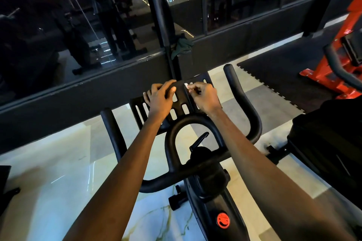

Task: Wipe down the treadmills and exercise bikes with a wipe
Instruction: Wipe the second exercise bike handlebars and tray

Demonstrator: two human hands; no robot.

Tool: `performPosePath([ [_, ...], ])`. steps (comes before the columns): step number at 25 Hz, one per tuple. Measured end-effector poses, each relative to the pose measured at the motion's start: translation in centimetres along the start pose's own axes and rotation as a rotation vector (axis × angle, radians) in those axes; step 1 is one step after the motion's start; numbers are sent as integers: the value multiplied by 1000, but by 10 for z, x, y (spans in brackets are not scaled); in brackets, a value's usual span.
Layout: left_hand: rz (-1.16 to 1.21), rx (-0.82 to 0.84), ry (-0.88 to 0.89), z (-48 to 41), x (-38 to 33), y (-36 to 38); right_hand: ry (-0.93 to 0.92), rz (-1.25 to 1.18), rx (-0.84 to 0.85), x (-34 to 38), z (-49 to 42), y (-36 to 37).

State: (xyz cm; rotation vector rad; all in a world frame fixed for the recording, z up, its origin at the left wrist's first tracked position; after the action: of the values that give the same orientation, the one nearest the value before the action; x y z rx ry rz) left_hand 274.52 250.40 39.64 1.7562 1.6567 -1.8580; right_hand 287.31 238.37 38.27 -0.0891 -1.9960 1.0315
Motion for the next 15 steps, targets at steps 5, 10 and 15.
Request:
performPosePath([
  [5, -18, -88, 168, 1, 5, 4, -33, 15, 148, -27, 22, 0],
  [10, -96, -63, 215, -1, 5, 9, -31, 45, 274, -38, 17, -10],
  [15, -90, -81, 187, -2, 10, 8, -97, -38, -41, 4, -16, -5],
])
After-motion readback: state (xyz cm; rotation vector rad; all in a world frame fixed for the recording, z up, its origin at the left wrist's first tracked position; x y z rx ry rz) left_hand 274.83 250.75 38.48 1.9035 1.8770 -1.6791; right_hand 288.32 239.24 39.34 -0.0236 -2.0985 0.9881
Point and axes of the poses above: each hand's wrist, its own z-axis away from the middle knuckle, its own y-axis out of the palm, x = y × z, the point moved 4 cm from there along -z, towards the middle knuckle, and after that the axes turned 15 degrees about z, right-handed, at the moved point
